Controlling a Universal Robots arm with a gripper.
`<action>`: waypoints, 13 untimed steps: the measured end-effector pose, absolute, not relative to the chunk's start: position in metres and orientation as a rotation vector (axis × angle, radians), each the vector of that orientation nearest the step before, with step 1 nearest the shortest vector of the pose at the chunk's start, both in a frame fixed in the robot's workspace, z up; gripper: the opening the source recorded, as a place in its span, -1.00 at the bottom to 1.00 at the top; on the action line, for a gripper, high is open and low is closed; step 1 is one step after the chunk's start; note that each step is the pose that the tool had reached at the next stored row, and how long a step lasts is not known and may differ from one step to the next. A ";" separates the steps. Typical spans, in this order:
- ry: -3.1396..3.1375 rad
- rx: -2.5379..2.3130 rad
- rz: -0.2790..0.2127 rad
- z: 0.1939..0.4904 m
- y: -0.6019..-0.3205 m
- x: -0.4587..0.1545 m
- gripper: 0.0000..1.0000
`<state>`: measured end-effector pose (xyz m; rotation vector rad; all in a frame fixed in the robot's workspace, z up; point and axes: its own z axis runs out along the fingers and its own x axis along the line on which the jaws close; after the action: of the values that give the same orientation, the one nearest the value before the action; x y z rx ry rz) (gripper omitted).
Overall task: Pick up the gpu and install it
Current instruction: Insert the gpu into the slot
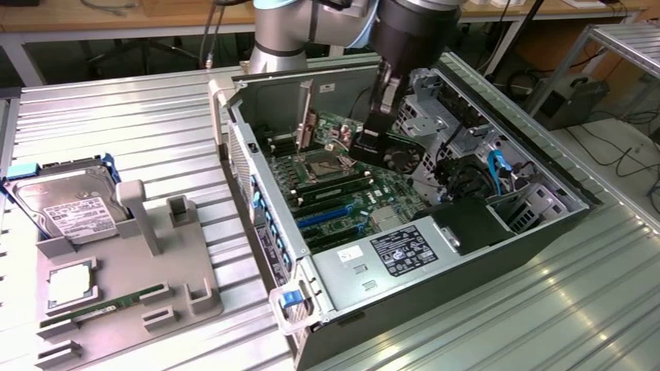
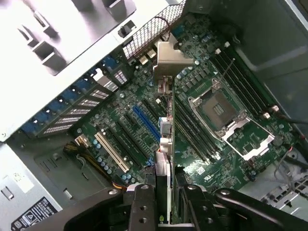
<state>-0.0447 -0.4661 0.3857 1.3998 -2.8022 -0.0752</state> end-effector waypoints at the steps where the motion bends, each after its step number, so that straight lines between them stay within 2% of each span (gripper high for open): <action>1: -2.788 1.426 -0.075 0.385 -0.466 -0.045 -0.47; 13: -2.562 1.787 -0.064 0.373 -0.466 -0.044 -0.47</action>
<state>-0.0444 -0.4662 0.3725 1.7873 -2.5620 -0.0639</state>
